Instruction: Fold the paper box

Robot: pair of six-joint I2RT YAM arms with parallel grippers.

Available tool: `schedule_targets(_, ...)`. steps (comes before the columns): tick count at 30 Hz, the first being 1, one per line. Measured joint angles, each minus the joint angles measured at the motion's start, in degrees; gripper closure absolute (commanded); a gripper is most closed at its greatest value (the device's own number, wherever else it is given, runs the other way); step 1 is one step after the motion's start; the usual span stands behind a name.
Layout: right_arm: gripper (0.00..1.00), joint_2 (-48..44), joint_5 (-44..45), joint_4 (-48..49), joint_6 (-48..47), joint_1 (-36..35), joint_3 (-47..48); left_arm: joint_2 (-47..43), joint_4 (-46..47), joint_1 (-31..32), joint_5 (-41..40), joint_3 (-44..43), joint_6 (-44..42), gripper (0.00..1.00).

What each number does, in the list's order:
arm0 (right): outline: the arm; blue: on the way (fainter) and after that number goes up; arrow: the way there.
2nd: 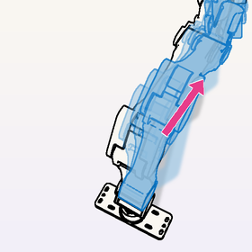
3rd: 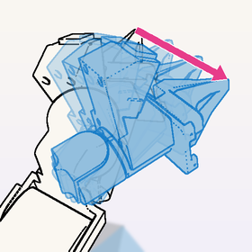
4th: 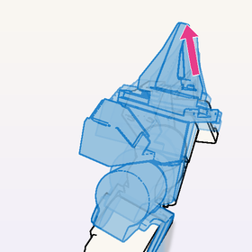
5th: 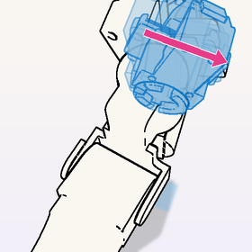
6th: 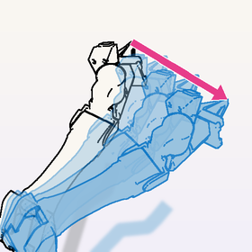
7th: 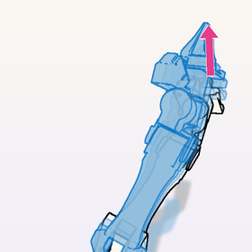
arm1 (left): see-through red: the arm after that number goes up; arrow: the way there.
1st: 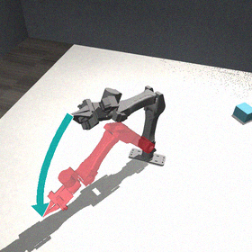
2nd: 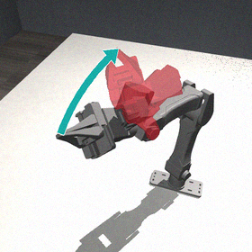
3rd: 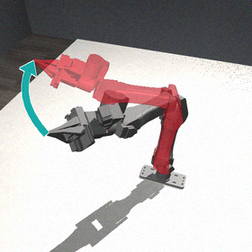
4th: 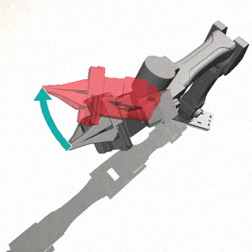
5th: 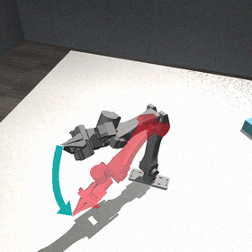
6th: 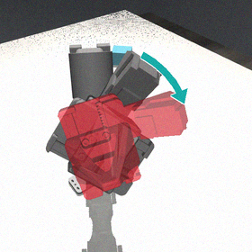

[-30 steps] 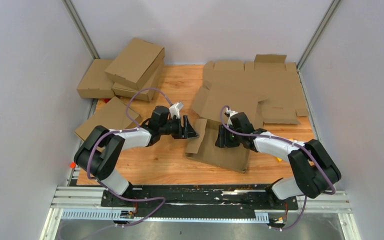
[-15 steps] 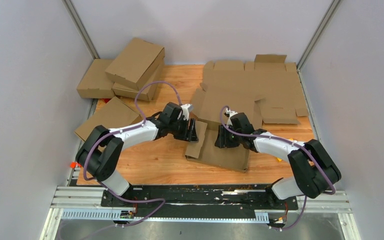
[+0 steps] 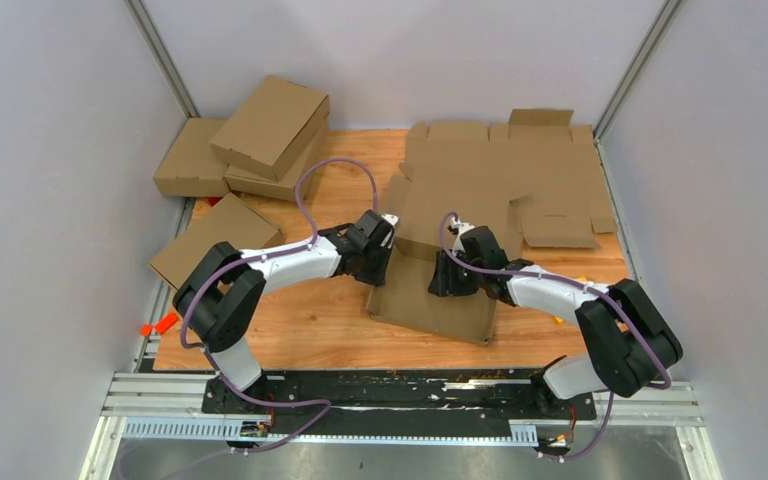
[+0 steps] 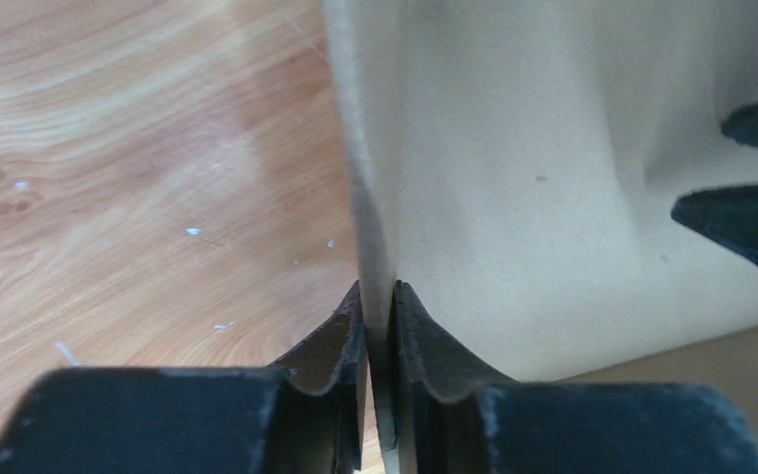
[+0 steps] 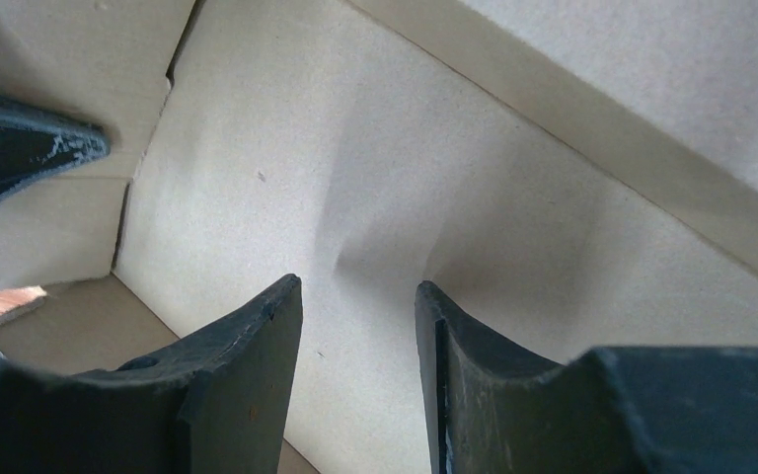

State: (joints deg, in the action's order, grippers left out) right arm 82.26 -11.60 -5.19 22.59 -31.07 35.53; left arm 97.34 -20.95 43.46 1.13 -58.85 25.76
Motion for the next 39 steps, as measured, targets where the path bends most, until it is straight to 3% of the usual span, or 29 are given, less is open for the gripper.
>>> schedule_targets(4,0.53,0.00,-0.48,0.39,0.22,-0.26,-0.20,0.28,-0.92,0.37,-3.45,-0.74,0.68,0.98)
schedule_targets(6,0.53,0.00,-0.66,0.85,0.31,-0.35,-0.37,0.44,-1.84,0.68,-5.18,-1.22,0.83,0.99)
schedule_targets(7,0.53,0.00,-0.68,1.05,0.31,-0.42,-0.42,0.61,-2.51,0.83,-6.16,-1.64,0.81,0.92)
schedule_targets(8,0.53,0.00,-0.68,1.22,0.31,-0.42,-0.50,0.83,-3.08,1.01,-7.17,-2.05,0.76,0.76)
schedule_targets(10,0.53,-0.07,-0.72,1.62,0.31,-0.48,-0.70,1.25,-3.78,1.51,-8.41,-2.69,0.63,0.62)
schedule_targets(14,0.53,-0.11,-0.68,2.03,0.31,-0.94,-0.87,2.80,-4.35,1.84,-11.85,-2.80,0.26,0.58)
schedule_targets(16,0.54,-0.11,-0.68,2.54,0.31,-1.09,-1.09,3.72,-3.80,1.90,-12.70,-2.82,0.20,0.61)
schedule_targets(22,0.55,0.37,-0.74,4.35,0.28,-1.73,-1.51,6.32,-1.51,2.16,-15.26,-4.92,-0.22,0.98)
schedule_targets(28,0.55,0.96,0.31,5.92,0.22,-2.51,-1.51,7.15,-1.57,2.49,-17.44,-5.75,-1.38,0.99)
schedule_targets(32,0.55,1.38,1.55,6.73,-0.04,-3.61,-1.38,7.54,-2.78,3.08,-20.11,-6.32,-1.95,0.46)
schedule_targets(34,0.55,1.51,2.32,6.67,-0.31,-4.17,-1.25,7.50,-3.63,2.97,-22.97,-6.34,-2.19,0.40)
schedule_targets(39,0.55,2.10,3.48,6.43,-0.46,-5.11,-0.48,7.13,-2.99,2.19,-23.93,-6.27,-3.15,0.38)
